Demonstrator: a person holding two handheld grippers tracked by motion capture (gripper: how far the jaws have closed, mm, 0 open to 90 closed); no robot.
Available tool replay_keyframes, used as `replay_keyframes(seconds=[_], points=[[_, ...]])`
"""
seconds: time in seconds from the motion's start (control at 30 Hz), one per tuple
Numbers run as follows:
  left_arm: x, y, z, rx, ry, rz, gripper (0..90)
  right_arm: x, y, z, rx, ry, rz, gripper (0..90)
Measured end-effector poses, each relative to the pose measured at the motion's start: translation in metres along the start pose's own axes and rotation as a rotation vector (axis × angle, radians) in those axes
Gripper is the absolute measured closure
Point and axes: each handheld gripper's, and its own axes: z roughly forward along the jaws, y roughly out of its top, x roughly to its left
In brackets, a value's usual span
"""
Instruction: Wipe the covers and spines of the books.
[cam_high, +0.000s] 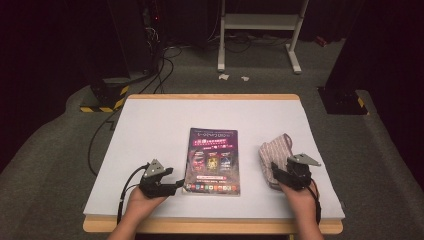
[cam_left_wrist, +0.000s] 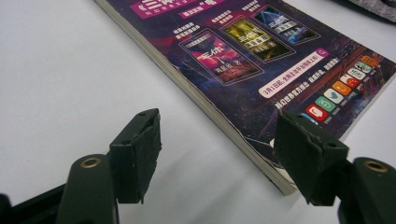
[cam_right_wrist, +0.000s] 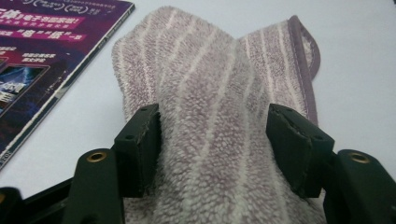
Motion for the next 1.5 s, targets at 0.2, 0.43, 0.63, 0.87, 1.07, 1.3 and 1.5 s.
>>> replay_keyframes(seconds=[0.2, 0.43, 0.63, 0.87, 1.07, 1.3, 1.5], points=[[-0.001, 0.0, 0.001, 0.007, -0.003, 0.0, 32.3, 0.001, 0.006, -0.011, -0.047, -0.002, -0.002, 37.0], [-0.001, 0.0, 0.001, 0.007, -0.004, -0.003, 32.3, 0.008, 0.012, -0.022, -0.082, 0.015, -0.02, 35.7], [-0.003, 0.001, 0.001, 0.008, -0.009, -0.006, 32.2, 0.023, 0.015, -0.026, -0.091, 0.048, -0.057, 35.4], [-0.006, 0.001, 0.004, 0.016, -0.016, -0.008, 32.6, 0.056, 0.012, -0.021, -0.067, 0.137, -0.124, 36.8], [-0.012, 0.002, 0.01, 0.042, -0.024, -0.008, 33.0, 0.087, 0.006, -0.012, -0.045, 0.185, -0.165, 33.2], [-0.018, 0.002, 0.018, 0.07, -0.037, 0.003, 34.1, 0.115, -0.006, 0.003, 0.024, 0.252, -0.184, 33.8], [-0.019, 0.002, 0.02, 0.078, -0.041, 0.003, 34.7, 0.124, -0.013, 0.01, 0.071, 0.261, -0.198, 32.7]])
